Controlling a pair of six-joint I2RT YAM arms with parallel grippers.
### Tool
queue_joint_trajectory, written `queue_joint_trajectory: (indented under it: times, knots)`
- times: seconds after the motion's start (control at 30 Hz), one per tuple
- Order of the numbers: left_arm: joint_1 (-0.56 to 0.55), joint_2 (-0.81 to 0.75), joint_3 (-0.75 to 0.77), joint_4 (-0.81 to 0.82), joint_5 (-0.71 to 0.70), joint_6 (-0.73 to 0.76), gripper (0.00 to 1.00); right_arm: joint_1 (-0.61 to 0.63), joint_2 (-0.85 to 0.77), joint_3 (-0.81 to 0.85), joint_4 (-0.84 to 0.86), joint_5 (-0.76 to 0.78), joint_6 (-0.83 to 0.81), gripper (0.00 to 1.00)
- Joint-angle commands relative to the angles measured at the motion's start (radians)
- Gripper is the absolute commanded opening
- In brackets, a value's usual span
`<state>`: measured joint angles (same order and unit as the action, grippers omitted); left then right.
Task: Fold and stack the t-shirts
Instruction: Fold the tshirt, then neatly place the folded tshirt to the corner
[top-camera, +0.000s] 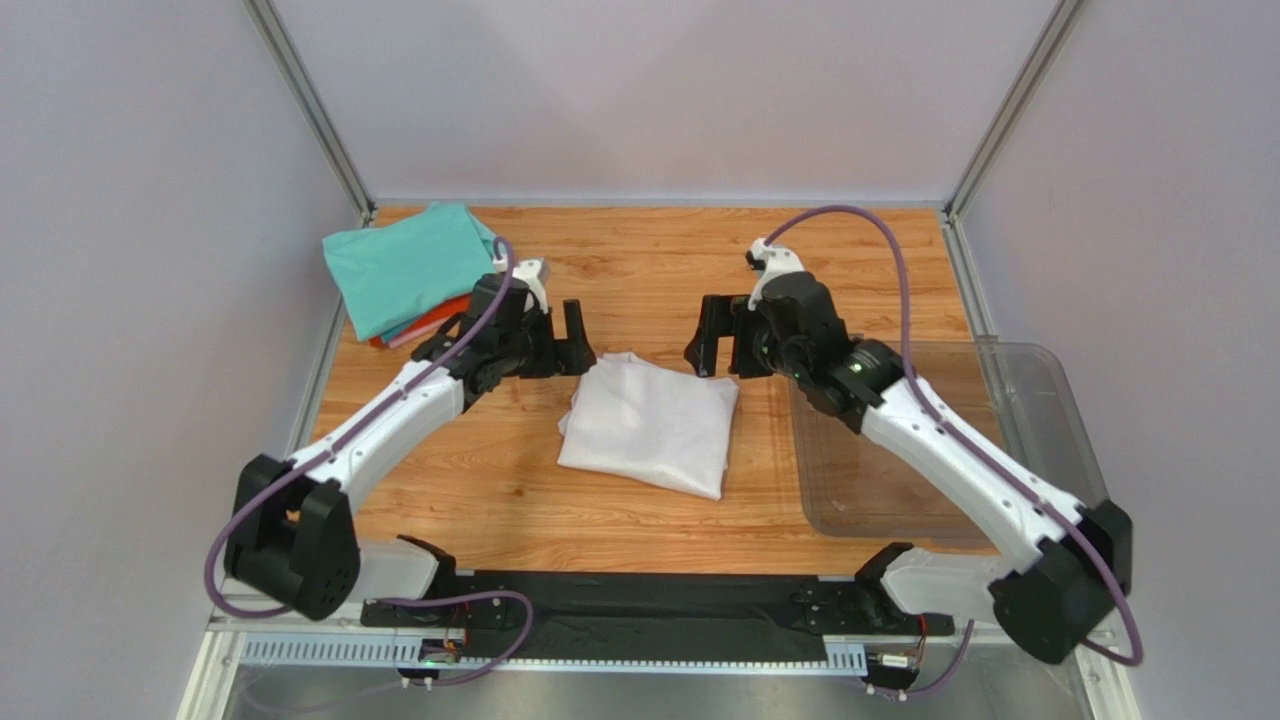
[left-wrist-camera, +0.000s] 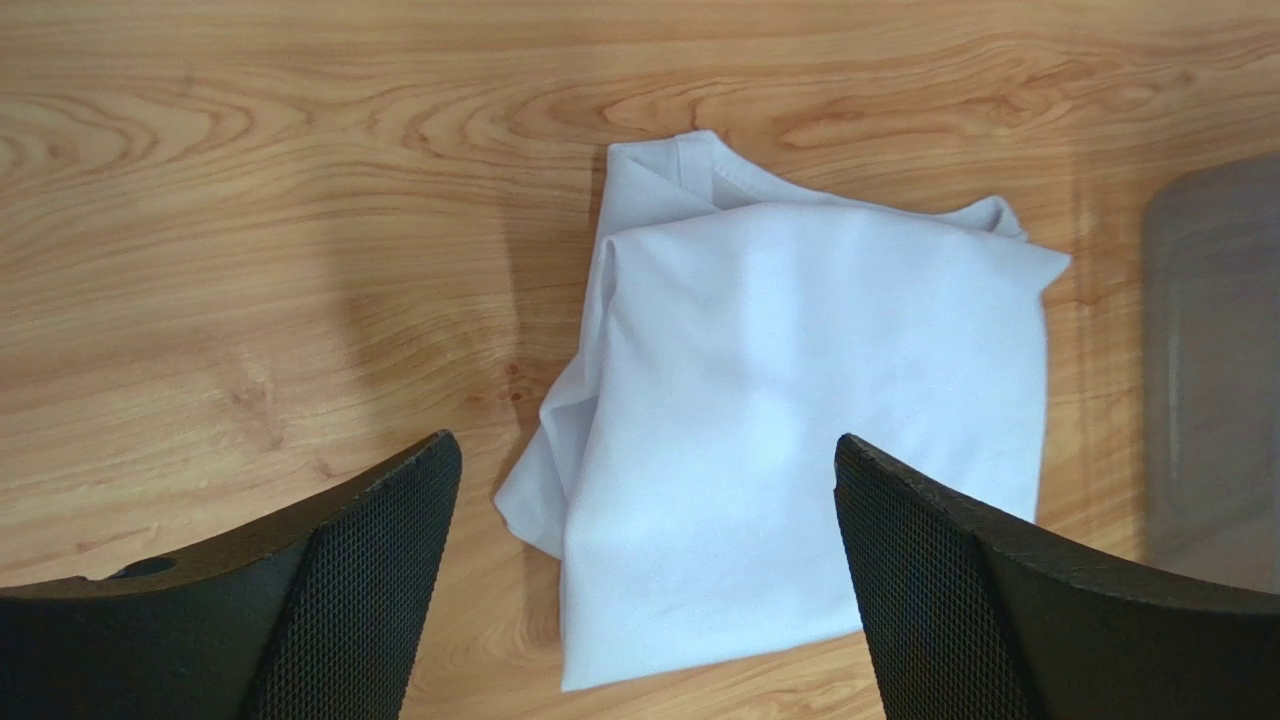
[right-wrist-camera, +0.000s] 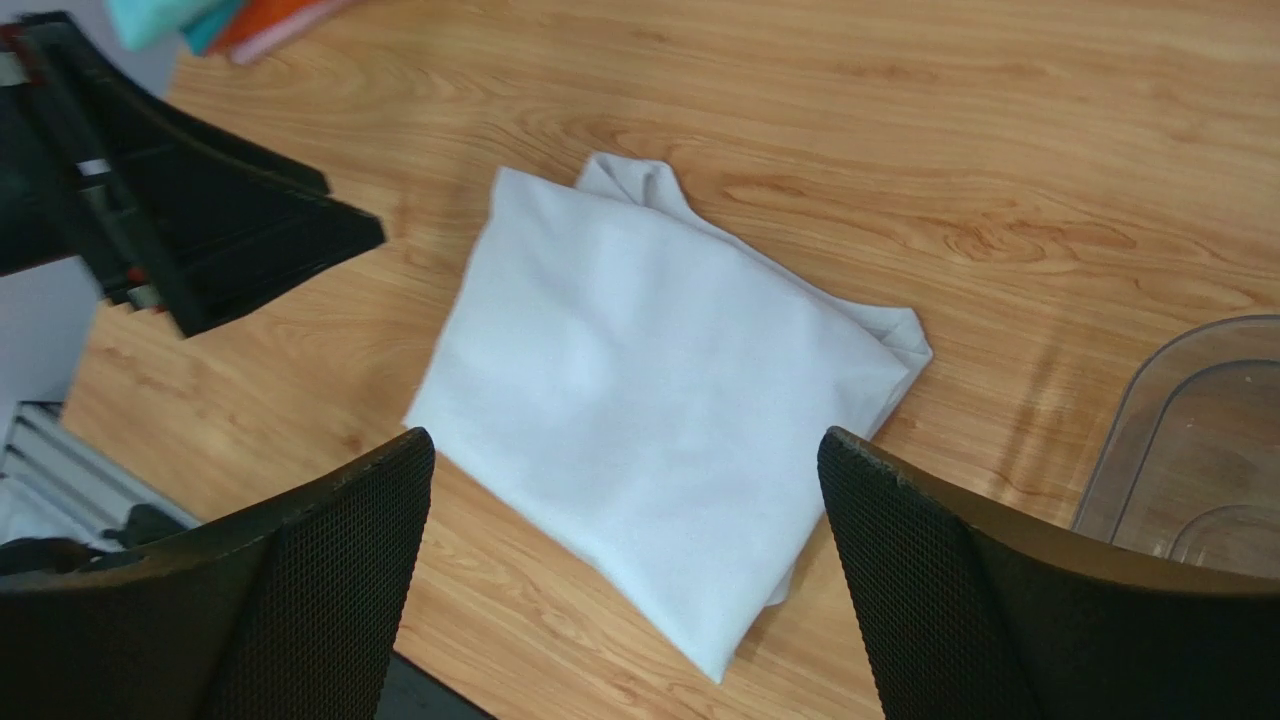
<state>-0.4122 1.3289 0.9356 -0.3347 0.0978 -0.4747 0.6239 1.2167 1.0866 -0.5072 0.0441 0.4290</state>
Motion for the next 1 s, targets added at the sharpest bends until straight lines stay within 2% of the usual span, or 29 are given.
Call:
queue_joint_trajectory:
  times: [0.0,0.2,0.4,0.57,0.73,0.97]
  knots:
    - [0.001,-0.075,-0.012,-0.024,-0.001,-0.002,1.0,0.033,-0.169,-0.028,-0.028,-0.009,0.029,1.0]
    - [0.001,-0.048,-0.047,-0.006,0.052,-0.007,1.0,0.039,-0.492,-0.305,0.025,-0.01,0.172,1.0]
    - [0.001,0.105,-0.02,0.023,0.077,0.01,1.0,0.04,-0.762,-0.553,0.136,0.005,0.304,1.0]
    - [0.001,0.242,0.019,0.033,0.098,0.01,1.0,0.039,-0.767,-0.619,0.167,-0.062,0.332,1.0]
    - [0.001,0.335,0.042,0.054,0.14,0.007,0.99,0.039,-0.743,-0.66,0.202,-0.067,0.336,1.0]
    - [-0.019,0.42,0.062,0.046,0.126,0.004,0.84,0.039,-0.75,-0.703,0.256,-0.078,0.338,1.0]
